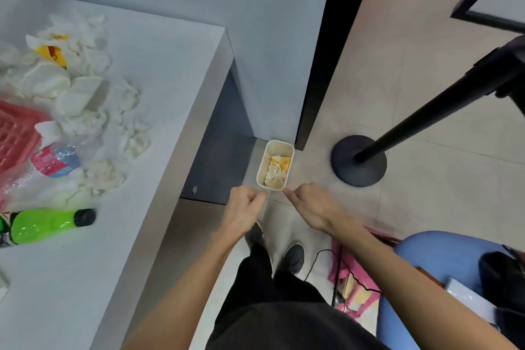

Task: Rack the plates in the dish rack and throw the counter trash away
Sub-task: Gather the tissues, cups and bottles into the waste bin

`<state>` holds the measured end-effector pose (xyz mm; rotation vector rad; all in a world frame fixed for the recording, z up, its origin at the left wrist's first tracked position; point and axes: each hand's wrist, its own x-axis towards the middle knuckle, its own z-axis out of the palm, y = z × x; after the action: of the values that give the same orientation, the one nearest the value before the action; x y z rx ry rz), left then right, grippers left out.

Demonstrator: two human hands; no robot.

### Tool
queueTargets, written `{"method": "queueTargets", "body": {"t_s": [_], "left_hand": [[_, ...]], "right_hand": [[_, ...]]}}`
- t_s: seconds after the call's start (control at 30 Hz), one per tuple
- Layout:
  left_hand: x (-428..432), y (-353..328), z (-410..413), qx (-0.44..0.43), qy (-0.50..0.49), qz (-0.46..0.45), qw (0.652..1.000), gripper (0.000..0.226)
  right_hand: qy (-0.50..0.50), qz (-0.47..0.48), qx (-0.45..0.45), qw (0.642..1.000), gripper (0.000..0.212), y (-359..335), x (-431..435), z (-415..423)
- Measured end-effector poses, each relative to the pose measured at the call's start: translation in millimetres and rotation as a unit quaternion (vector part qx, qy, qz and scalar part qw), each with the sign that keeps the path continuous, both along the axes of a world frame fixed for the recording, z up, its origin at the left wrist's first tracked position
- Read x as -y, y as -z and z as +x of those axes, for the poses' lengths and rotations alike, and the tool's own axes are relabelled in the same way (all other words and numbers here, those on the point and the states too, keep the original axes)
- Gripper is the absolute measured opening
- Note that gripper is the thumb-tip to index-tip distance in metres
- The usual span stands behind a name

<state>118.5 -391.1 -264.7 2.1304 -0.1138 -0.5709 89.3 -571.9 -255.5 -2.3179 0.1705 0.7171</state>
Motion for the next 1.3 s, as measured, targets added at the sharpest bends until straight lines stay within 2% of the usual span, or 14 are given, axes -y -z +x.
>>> {"method": "queueTargets", "body": {"t_s": [0.1, 0.23, 0.33, 0.43, 0.5, 0.6, 0.77, 0.97, 1.1, 1.3], "left_hand": [[7.0, 25.1, 15.9, -0.011, 0.02, -0.017, 1.0, 0.046], [13.3, 70.3, 46.3, -0.003, 0.034, -0.009, 0.999, 0.055], [19.0, 109.2, 70.1, -0.02, 0.034, -0.005, 0.999, 0.049], [23.5, 156.4, 89.5, -0.072, 0.013, -0.001, 0.997, 0.028], [25.3, 195.6, 100.3, -0.11, -0.014, 0.006, 0.994, 0.021], [24.1, 255.2, 114.3, -0.142, -0.04, 0.008, 0.989, 0.024], [29.9, 347.5, 131.5, -0.187, -0.04, 0.002, 0.982, 0.04], [46.0, 452.5, 152.0, -0.171, -0.038, 0.021, 0.984, 0.028], [53.9, 504.2, 159.8, -0.172, -0.079, 0.04, 0.981, 0.016], [55.3, 535.3, 146.9, -0.228, -0.043, 0.025, 0.972, 0.032]], "right_hand": [[0.036, 0.01, 0.002, 0.999, 0.057, 24.9, 9.9, 9.6], [0.065, 0.02, 0.009, 0.998, 0.054, 75.6, 19.7, 28.3], [0.08, 0.021, -0.009, 0.997, 0.038, 120.2, 22.5, 44.7], [0.091, 0.038, -0.04, 0.994, 0.016, 166.5, 22.1, 60.4], [0.12, 0.054, -0.055, 0.99, 0.01, 197.3, 21.8, 67.8], [0.175, 0.076, -0.053, 0.98, 0.014, 242.4, 22.5, 72.1], [0.191, 0.074, -0.063, 0.977, 0.009, 319.0, 25.1, 79.4], [0.187, 0.082, -0.075, 0.976, 0.009, 410.4, 19.8, 94.4], [0.207, 0.107, -0.099, 0.967, 0.012, 444.1, 14.5, 102.4], [0.163, 0.092, -0.118, 0.975, 0.021, 471.9, 26.5, 113.1]]}}
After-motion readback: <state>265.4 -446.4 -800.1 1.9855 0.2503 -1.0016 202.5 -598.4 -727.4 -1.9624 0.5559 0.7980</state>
